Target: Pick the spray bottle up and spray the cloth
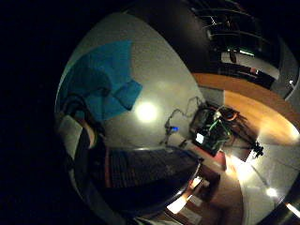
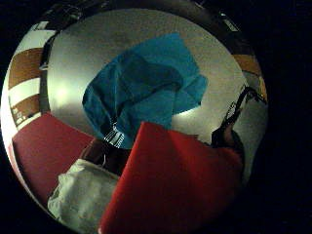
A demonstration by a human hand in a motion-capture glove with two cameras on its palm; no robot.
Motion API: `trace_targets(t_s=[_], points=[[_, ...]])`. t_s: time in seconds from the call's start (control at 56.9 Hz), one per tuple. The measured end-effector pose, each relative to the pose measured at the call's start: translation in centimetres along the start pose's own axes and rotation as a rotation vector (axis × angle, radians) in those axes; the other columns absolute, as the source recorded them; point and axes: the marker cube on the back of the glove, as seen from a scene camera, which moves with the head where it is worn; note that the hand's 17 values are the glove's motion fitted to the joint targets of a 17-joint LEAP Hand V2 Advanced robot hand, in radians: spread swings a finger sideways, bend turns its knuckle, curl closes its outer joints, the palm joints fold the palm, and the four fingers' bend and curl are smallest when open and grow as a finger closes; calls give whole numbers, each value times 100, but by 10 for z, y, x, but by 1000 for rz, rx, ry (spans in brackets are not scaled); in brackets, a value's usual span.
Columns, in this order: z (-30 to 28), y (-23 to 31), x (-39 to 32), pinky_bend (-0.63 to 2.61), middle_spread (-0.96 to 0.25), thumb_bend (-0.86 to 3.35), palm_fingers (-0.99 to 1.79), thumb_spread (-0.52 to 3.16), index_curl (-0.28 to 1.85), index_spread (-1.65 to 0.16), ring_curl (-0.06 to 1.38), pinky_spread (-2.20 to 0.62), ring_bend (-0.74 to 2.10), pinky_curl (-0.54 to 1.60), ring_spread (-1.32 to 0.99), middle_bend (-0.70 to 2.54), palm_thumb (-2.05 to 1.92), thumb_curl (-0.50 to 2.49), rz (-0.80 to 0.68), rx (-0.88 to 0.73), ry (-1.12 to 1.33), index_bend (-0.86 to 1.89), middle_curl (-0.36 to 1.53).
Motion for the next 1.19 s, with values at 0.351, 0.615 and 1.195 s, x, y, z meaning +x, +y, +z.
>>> trace_targets(t_s=[0.351,0.615,1.195], points=[[-91,9,0,34,-11,-3,138,13,54,-12,43,-21,54,37,-19,60,93,79,-7,359,-875,48,50],[-158,10,-41,35,-10,-3,137,14,54,-12,43,-20,54,37,-18,59,93,79,-164,609,-1554,47,49],[-76,-131,-252,36,-9,-3,135,21,54,-13,43,-18,53,38,-17,57,94,80,-151,559,-1528,43,49]])
